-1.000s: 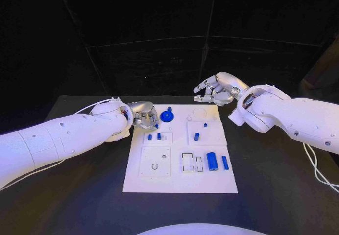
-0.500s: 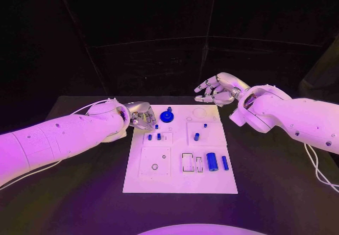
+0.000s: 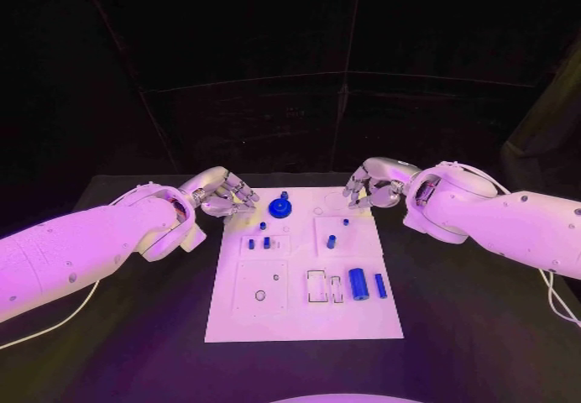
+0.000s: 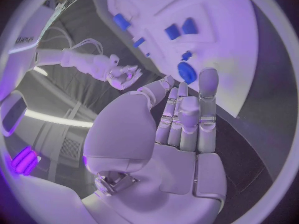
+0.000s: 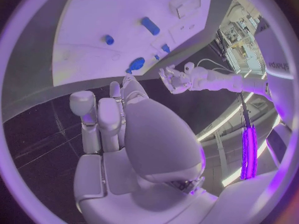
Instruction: Assemble the parts on the task board
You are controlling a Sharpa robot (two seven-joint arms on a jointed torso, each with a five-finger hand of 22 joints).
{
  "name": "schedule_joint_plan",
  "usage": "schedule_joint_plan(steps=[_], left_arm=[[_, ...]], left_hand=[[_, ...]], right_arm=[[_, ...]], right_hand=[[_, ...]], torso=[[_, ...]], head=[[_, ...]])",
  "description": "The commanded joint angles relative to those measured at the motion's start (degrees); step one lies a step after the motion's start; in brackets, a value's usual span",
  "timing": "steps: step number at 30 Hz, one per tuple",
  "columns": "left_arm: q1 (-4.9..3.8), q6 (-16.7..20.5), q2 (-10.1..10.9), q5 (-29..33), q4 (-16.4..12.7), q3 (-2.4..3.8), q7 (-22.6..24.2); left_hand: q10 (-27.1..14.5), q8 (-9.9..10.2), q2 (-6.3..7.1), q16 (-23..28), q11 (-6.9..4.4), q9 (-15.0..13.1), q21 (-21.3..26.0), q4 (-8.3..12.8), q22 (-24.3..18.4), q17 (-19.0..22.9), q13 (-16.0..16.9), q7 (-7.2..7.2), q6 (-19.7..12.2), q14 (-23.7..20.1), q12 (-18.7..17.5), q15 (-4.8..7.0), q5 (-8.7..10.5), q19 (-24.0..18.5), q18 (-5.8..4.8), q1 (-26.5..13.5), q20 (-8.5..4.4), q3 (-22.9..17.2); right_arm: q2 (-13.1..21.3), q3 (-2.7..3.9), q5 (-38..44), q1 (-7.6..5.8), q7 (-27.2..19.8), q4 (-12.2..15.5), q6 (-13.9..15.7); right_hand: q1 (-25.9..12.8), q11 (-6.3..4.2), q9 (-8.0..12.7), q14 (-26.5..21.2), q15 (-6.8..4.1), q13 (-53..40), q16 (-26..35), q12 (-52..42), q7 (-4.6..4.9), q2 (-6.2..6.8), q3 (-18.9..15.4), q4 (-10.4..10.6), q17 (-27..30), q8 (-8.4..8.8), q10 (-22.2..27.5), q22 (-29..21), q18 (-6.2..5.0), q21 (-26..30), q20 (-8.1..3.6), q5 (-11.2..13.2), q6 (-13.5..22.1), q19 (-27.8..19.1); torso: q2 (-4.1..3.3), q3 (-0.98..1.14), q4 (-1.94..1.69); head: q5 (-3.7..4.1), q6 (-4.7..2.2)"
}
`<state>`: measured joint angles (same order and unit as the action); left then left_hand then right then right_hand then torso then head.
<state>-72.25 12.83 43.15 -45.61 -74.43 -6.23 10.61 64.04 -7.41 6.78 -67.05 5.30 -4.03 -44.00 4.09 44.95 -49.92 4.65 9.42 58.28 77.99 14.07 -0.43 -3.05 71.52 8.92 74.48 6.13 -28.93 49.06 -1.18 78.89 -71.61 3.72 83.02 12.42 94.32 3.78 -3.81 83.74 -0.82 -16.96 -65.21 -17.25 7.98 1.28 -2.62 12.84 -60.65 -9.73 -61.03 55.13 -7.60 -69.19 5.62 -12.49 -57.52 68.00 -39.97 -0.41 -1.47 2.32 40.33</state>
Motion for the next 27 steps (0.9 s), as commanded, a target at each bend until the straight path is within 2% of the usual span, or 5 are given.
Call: schedule_joint_plan(steps=[1,7,15,21,27], left_arm=[[-0.03,0.90,0.98,28.04,-2.11,0.01,13.75],[0.15,-0.73,2.92,36.22,-5.39,-0.02,17.05],[0.25,-0.73,4.50,38.91,-7.15,-0.03,18.39],[0.26,-0.57,4.91,39.24,-7.41,-0.04,18.42],[0.27,-0.43,5.09,39.31,-7.33,-0.04,18.30]], left_hand=[[0.75,-0.35,-0.63,1.13,-0.28,-0.01,2.13,-0.28,-1.85,1.71,0.36,-0.17,0.73,-1.12,0.93,0.18,0.19,-1.32,1.28,-0.03,-0.05,0.64],[0.56,-0.61,-1.04,3.93,-0.36,0.02,4.89,-0.32,-3.96,5.82,0.70,-0.24,1.08,-3.33,1.79,0.20,0.18,-2.87,1.58,-0.21,-0.10,1.42],[0.55,-0.73,-1.21,4.70,-0.40,0.02,5.32,-0.23,-4.20,6.97,0.84,-0.27,1.23,-3.98,2.15,0.20,0.17,-3.12,1.57,-0.13,-0.09,1.66],[0.56,-0.79,-1.29,4.98,-0.43,0.02,5.49,-0.17,-4.30,7.40,0.91,-0.29,1.31,-4.20,2.31,0.22,0.17,-3.20,1.58,-0.06,-0.10,1.74],[0.52,-0.80,-1.33,5.21,-0.43,0.02,5.60,-0.09,-4.36,7.76,0.94,-0.29,1.32,-4.38,2.40,0.23,0.17,-3.25,1.58,0.03,-0.11,1.79]], right_arm=[[0.09,-0.34,14.30,0.65,3.99,0.61,-3.22],[0.07,-0.72,17.98,2.31,4.61,1.34,-3.81],[-0.13,-0.81,19.44,3.51,4.69,1.57,-4.23],[-0.72,-0.82,19.66,3.88,4.65,1.22,-2.70],[-1.08,-0.82,19.70,4.00,4.42,1.12,0.51]], right_hand=[[-0.10,0.49,0.08,0.85,0.49,1.61,-0.33,1.48,0.13,0.80,0.55,0.18,-0.13,0.73,0.21,0.25,0.50,-0.45,0.08,0.45,-0.25,0.58],[-0.51,1.30,0.10,1.05,1.15,4.66,-0.64,4.06,0.71,1.88,1.05,0.45,-0.41,2.36,1.36,0.82,0.61,-0.78,0.48,0.79,0.59,1.05],[-0.55,1.76,0.04,1.12,1.50,7.04,-0.85,5.41,1.07,2.32,1.87,0.23,-0.55,3.45,1.69,1.18,0.66,-0.99,0.76,0.89,0.77,1.28],[-0.21,2.01,0.00,1.09,1.66,9.40,-1.02,6.26,1.39,1.97,4.03,-0.08,-0.66,4.43,1.32,1.73,0.75,-1.35,1.05,3.05,0.55,1.62],[-0.10,2.21,0.00,1.08,1.71,10.58,-1.24,6.61,1.74,1.90,5.58,-0.19,-0.85,4.98,1.14,2.47,0.89,-1.85,1.25,3.36,0.50,2.08]], torso=[[-0.02,-0.07,0.00],[0.00,-0.09,-0.13],[-0.12,-0.03,0.02],[-0.13,0.03,-0.07],[-0.11,0.07,0.02]], head=[[0.42,-0.27],[0.80,-0.43],[0.57,-0.55],[0.54,-0.55],[0.44,-0.52]])
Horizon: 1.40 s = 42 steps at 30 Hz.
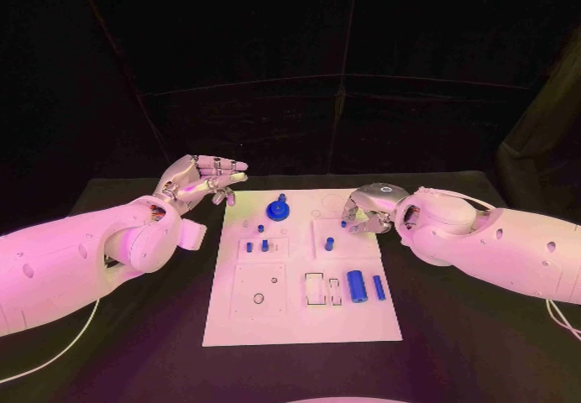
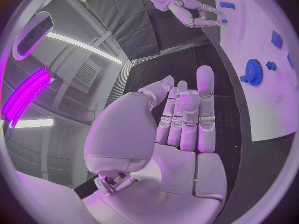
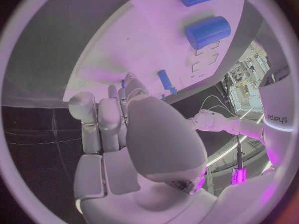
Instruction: Assemble the parts on the task board
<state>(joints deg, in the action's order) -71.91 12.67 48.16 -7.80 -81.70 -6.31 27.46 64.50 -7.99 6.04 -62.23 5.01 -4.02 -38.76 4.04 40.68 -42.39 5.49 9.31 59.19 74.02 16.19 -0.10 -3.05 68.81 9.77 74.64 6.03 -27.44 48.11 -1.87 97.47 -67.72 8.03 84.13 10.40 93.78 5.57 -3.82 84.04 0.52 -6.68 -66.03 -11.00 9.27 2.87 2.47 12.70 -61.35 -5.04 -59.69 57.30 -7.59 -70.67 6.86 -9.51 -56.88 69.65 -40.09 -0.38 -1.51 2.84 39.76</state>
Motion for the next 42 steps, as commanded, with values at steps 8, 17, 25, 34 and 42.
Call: schedule_joint_plan(steps=[8,17,25,34,42], left_arm=[[-0.07,-0.26,0.23,1.51,0.35,0.03,1.10],[-0.06,-0.55,0.23,1.52,0.81,0.03,0.52],[-0.08,-0.81,0.48,1.52,0.49,0.02,0.09],[-0.08,-0.88,0.73,1.52,0.35,0.02,-0.14],[-0.08,-0.80,0.86,1.52,0.19,0.02,-0.19]], left_hand=[[0.02,-0.23,-0.61,0.54,-0.15,0.02,0.44,0.02,-0.14,0.45,0.12,-0.17,0.41,-0.52,0.34,-0.09,0.17,-0.58,0.74,-0.07,-0.02,0.32],[-0.08,-0.24,-0.68,0.77,-0.13,0.03,0.58,0.15,-0.23,0.80,0.15,-0.14,0.38,-0.71,0.43,-0.09,0.17,-0.63,0.74,0.09,-0.03,0.36],[-0.23,-0.25,-0.86,0.99,-0.12,0.05,0.76,0.40,-0.34,1.13,0.20,-0.12,0.35,-0.88,0.56,-0.08,0.16,-0.67,0.74,0.42,-0.05,0.31],[-0.23,-0.25,-0.86,0.99,-0.12,0.05,0.76,0.40,-0.34,1.13,0.20,-0.12,0.35,-0.89,0.57,-0.08,0.16,-0.67,0.74,0.43,-0.05,0.31],[-0.31,-0.25,-0.89,1.11,-0.10,0.06,0.83,0.50,-0.38,1.34,0.21,-0.09,0.32,-0.98,0.61,-0.09,0.17,-0.68,0.74,0.53,-0.05,0.31]], right_arm=[[-0.25,-0.13,-0.10,0.14,-0.37,0.13,5.58],[-0.89,-0.12,-2.49,0.15,-0.02,-0.50,1.34],[-1.49,-0.12,-3.33,0.13,0.44,-0.97,-1.90],[-2.05,-0.12,-3.45,0.13,1.18,-1.48,-4.01],[-2.56,-0.12,-2.10,0.13,2.12,-1.72,-3.50]], right_hand=[[0.55,0.47,-0.05,0.96,0.40,1.64,-1.22,0.48,0.64,0.36,3.21,-0.09,-0.93,0.61,-1.09,1.49,1.07,-1.20,0.10,1.09,-0.82,1.14],[-0.02,0.36,-0.07,0.97,0.35,2.90,-1.64,0.64,0.55,1.11,6.57,-0.06,-1.22,0.89,-1.99,2.06,1.14,-1.65,0.08,1.17,-1.59,1.31],[-0.36,0.27,-0.10,0.98,0.28,3.09,-1.88,0.88,0.42,1.54,8.93,-0.31,-1.39,0.95,-2.43,2.37,1.18,-1.90,0.03,1.08,-2.13,1.37],[-1.31,0.09,-0.10,0.93,0.19,3.11,-1.97,1.27,0.28,2.31,12.03,-0.76,-1.38,1.03,-3.11,2.64,1.20,-2.12,-0.09,1.11,-2.81,1.34],[-1.42,-0.45,-0.35,1.40,-0.36,2.95,-3.45,1.13,-0.32,1.68,18.06,-2.90,-2.85,0.47,-5.41,5.50,1.73,-4.01,-0.47,3.26,-5.03,2.95]], torso=[[-0.02,0.04,0.07],[0.00,-0.02,0.00],[-0.11,-0.07,-0.08],[-0.06,-0.05,0.04],[-0.04,-0.02,-0.02]], head=[[-0.05,0.19],[0.13,0.34],[0.25,0.51],[0.25,0.64],[0.40,0.67]])
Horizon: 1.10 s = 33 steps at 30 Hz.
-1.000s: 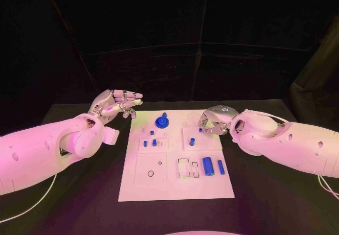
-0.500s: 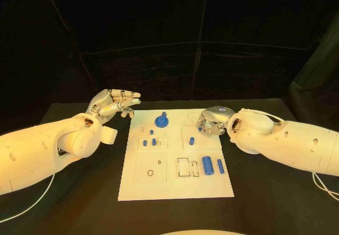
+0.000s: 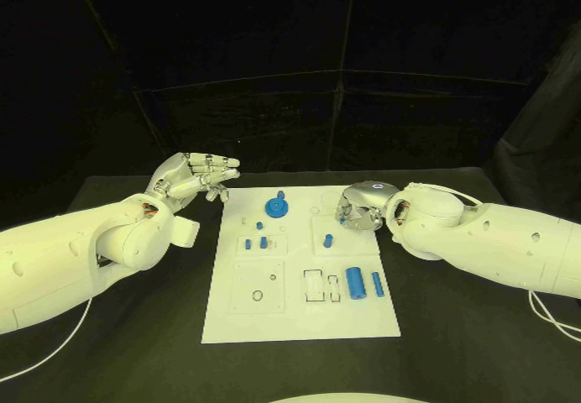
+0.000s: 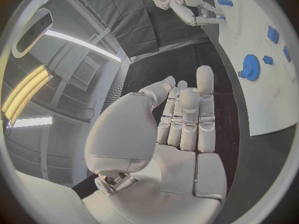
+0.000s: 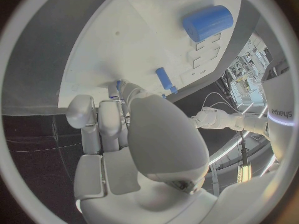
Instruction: Assemble the parts on the task board
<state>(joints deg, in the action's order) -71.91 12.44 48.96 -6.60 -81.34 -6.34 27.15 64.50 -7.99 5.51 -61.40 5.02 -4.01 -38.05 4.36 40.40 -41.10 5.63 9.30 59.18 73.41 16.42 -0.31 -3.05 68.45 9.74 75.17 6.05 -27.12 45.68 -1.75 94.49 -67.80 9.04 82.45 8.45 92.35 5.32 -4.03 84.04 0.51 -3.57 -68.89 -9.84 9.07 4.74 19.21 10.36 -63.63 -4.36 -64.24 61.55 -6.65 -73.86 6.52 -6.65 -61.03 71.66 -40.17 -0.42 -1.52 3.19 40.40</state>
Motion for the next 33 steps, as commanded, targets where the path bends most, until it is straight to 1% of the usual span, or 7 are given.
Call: schedule_joint_plan(steps=[1,5,9,16,25,30,33], left_arm=[[-0.08,-0.54,0.08,0.32,-0.17,0.05,0.11],[-0.08,-0.45,0.16,0.32,-0.19,0.05,0.07],[-0.08,-0.39,0.20,0.32,-0.18,0.05,0.01],[-0.08,-0.38,0.33,0.32,-0.10,0.05,-0.12],[-0.08,-0.42,0.46,0.32,0.15,0.05,-0.19],[-0.08,-0.51,0.47,0.32,0.18,0.05,-0.30],[-0.08,-0.55,0.50,0.32,0.16,0.05,-0.37]], left_hand=[[-0.30,-0.25,-0.37,0.29,-0.11,0.05,0.12,0.18,-0.09,0.05,0.08,-0.08,0.33,-0.37,0.39,0.13,0.17,-0.32,0.76,0.00,-0.07,0.00],[-0.34,-0.25,-0.39,0.30,-0.10,0.06,0.15,0.23,-0.11,0.08,0.08,-0.07,0.32,-0.39,0.41,0.12,0.17,-0.32,0.76,0.05,-0.07,-0.01],[-0.34,-0.25,-0.39,0.30,-0.10,0.06,0.15,0.23,-0.11,0.08,0.08,-0.07,0.32,-0.39,0.41,0.12,0.17,-0.32,0.76,0.05,-0.07,-0.01],[-0.34,-0.25,-0.39,0.30,-0.10,0.06,0.15,0.23,-0.11,0.08,0.08,-0.07,0.32,-0.39,0.41,0.12,0.17,-0.32,0.76,0.05,-0.07,-0.01],[-0.50,-0.21,-0.34,0.46,-0.02,0.09,0.26,0.33,-0.18,0.35,0.10,0.02,0.21,-0.51,0.49,0.09,0.16,-0.34,0.74,0.05,-0.06,0.10],[-0.57,-0.19,-0.30,0.48,0.00,0.10,0.30,0.37,-0.20,0.38,0.11,0.04,0.16,-0.54,0.50,0.07,0.15,-0.35,0.74,0.06,-0.06,0.14],[-0.57,-0.19,-0.30,0.48,0.00,0.10,0.30,0.37,-0.20,0.38,0.11,0.04,0.16,-0.54,0.50,0.07,0.15,-0.35,0.74,0.06,-0.06,0.14]], right_arm=[[-0.16,-0.24,1.21,0.21,1.27,-0.03,-1.19],[-0.29,-0.24,2.44,0.22,1.71,0.08,0.79],[-0.38,-0.23,3.33,0.22,2.08,0.25,2.37],[0.45,-0.23,3.39,0.23,1.66,1.60,5.64],[2.86,-0.19,1.53,0.22,0.45,4.95,9.86],[4.40,-0.15,0.50,0.20,0.36,6.84,10.59],[5.65,-0.10,-0.56,0.18,0.25,8.71,11.07]], right_hand=[[-0.15,-0.33,-0.19,1.49,-0.44,-0.20,-0.80,-0.12,-0.22,-0.27,1.97,-0.84,-0.76,-0.32,-1.28,1.94,0.92,-1.27,-0.20,0.49,-1.27,1.37],[-0.90,-0.90,-0.43,1.60,-0.88,-0.34,-0.89,-0.47,-0.74,-0.57,4.82,-2.32,-0.52,-0.87,-3.23,4.33,1.37,-2.85,-0.59,1.05,-3.01,2.78],[-2.54,-1.24,-0.53,1.63,-1.15,-0.34,-0.94,-0.25,-1.09,-0.02,7.19,-3.85,-0.23,-0.96,-4.40,5.92,1.68,-3.94,-0.91,1.27,-4.00,3.61],[-5.15,-1.11,-0.39,1.64,-1.08,-0.28,-1.14,0.70,-0.87,1.03,9.68,-5.95,0.05,-0.38,-4.52,7.17,1.90,-4.81,-0.89,1.28,-4.00,4.11],[-6.30,-1.06,-0.34,1.70,-0.98,-0.30,-1.40,0.99,-0.77,1.45,10.09,-6.42,-0.06,-0.19,-4.46,8.01,2.07,-5.31,-0.81,1.37,-3.95,4.59],[-6.52,-1.05,-0.33,1.71,-0.96,-0.30,-1.44,1.04,-0.76,1.52,10.14,-6.50,-0.06,-0.15,-4.45,8.16,2.10,-5.41,-0.79,1.43,-3.94,4.69],[-6.61,-1.05,-0.32,1.72,-0.96,-0.31,-1.46,1.07,-0.76,1.56,10.17,-6.55,-0.07,-0.14,-4.44,8.21,2.11,-5.44,-0.79,1.44,-3.93,4.72]], torso=[[0.04,0.03,-0.01],[0.04,0.05,0.03],[0.02,0.02,0.06],[0.06,0.03,0.05],[0.11,0.01,0.08],[0.10,-0.01,0.00],[0.08,-0.06,-0.02]], head=[[0.06,0.02],[0.17,0.02],[0.37,0.05],[0.57,0.10],[0.79,-0.09],[0.82,0.02],[0.68,0.01]])
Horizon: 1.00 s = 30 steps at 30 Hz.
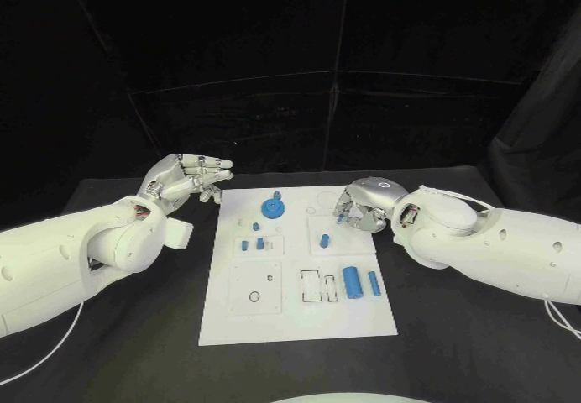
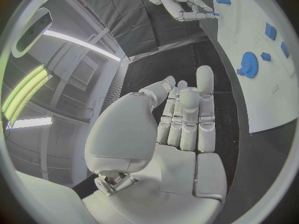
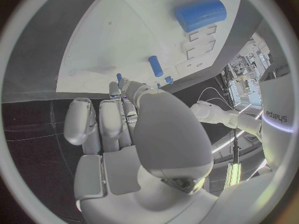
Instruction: Assemble the parts on the task board
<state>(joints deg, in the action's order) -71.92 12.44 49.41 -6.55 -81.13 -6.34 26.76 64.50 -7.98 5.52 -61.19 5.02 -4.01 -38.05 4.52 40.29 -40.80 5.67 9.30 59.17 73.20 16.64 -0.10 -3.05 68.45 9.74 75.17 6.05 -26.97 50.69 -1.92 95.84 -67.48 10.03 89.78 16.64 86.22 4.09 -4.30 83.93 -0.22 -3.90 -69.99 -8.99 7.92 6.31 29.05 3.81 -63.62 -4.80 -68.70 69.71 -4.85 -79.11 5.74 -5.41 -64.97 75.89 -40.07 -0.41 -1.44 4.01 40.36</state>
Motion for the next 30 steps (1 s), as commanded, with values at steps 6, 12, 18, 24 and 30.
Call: schedule_joint_plan(steps=[6,12,18,24,30], left_arm=[[-0.08,-0.59,0.01,0.27,-0.13,0.05,0.00],[-0.08,-0.69,-0.22,0.27,-0.41,0.05,-0.02],[-0.08,-0.74,-0.43,0.27,-0.69,0.05,-0.05],[-0.10,-0.71,-0.65,0.27,-0.93,0.05,-0.08],[-0.11,-0.69,-0.97,0.28,-1.30,0.05,-0.09]], left_hand=[[-0.57,-0.19,-0.30,0.26,0.00,0.10,0.30,0.22,-0.09,0.08,0.06,0.04,0.16,-0.33,0.28,-0.14,0.15,-0.35,0.74,0.06,-0.06,-0.01],[-0.57,-0.19,-0.30,0.26,0.00,0.10,0.30,0.22,-0.09,0.08,0.06,0.04,0.16,-0.33,0.28,-0.14,0.15,-0.35,0.74,0.06,-0.06,-0.01],[-0.57,-0.19,-0.30,0.26,0.00,0.10,0.30,0.22,-0.09,0.08,0.06,0.04,0.16,-0.33,0.28,-0.14,0.15,-0.35,0.74,0.06,-0.06,-0.01],[-0.70,-0.16,-0.27,0.37,0.05,0.12,0.38,0.26,-0.13,0.28,0.07,0.10,0.06,-0.43,0.32,-0.18,0.14,-0.37,0.73,0.02,-0.04,0.06],[-0.70,-0.16,-0.27,0.37,0.05,0.12,0.38,0.26,-0.13,0.28,0.07,0.10,0.06,-0.43,0.32,-0.18,0.14,-0.37,0.73,0.02,-0.04,0.06]], right_arm=[[1.19,0.17,-3.67,-0.15,-1.61,6.43,4.15],[-1.44,0.17,-4.54,-0.13,-2.50,8.89,3.76],[-5.65,0.09,-5.77,0.31,-3.72,9.04,2.07],[-9.45,0.00,-6.09,2.07,-4.11,7.21,-0.09],[-12.77,-0.10,-5.88,4.46,-4.33,4.01,-1.89]], right_hand=[[-0.66,0.22,-0.02,1.86,-0.21,0.02,-0.53,0.36,0.43,0.06,0.61,-0.36,-0.19,0.40,0.09,0.38,0.37,-0.39,0.02,0.02,0.09,0.68],[-0.79,0.26,0.00,1.87,-0.18,0.01,-0.60,0.45,0.49,0.04,0.85,-0.64,-0.19,0.47,0.12,0.51,0.39,-0.48,0.04,-0.13,0.14,0.74],[-0.84,0.28,0.01,1.87,-0.17,0.01,-0.61,0.48,0.51,0.00,0.92,-0.71,-0.18,0.49,0.13,0.51,0.39,-0.49,0.05,-0.14,0.16,0.74],[-0.97,0.33,0.03,1.86,-0.13,0.01,-0.62,0.56,0.57,-0.04,1.01,-0.84,-0.14,0.56,0.21,0.50,0.39,-0.50,0.07,-0.14,0.26,0.71],[-1.18,0.39,0.04,1.86,-0.09,0.00,-0.70,0.62,0.63,-0.10,1.04,-0.91,-0.19,0.61,0.25,0.54,0.40,-0.53,0.11,-0.11,0.32,0.72]], torso=[[-0.08,-0.01,-0.06],[-0.05,-0.14,-0.26],[-0.14,-0.13,-0.09],[-0.06,-0.18,0.02],[-0.09,-0.10,-0.04]], head=[[-0.82,0.20],[-1.82,0.61],[-3.46,1.22],[-4.61,1.83],[-5.26,2.28]])
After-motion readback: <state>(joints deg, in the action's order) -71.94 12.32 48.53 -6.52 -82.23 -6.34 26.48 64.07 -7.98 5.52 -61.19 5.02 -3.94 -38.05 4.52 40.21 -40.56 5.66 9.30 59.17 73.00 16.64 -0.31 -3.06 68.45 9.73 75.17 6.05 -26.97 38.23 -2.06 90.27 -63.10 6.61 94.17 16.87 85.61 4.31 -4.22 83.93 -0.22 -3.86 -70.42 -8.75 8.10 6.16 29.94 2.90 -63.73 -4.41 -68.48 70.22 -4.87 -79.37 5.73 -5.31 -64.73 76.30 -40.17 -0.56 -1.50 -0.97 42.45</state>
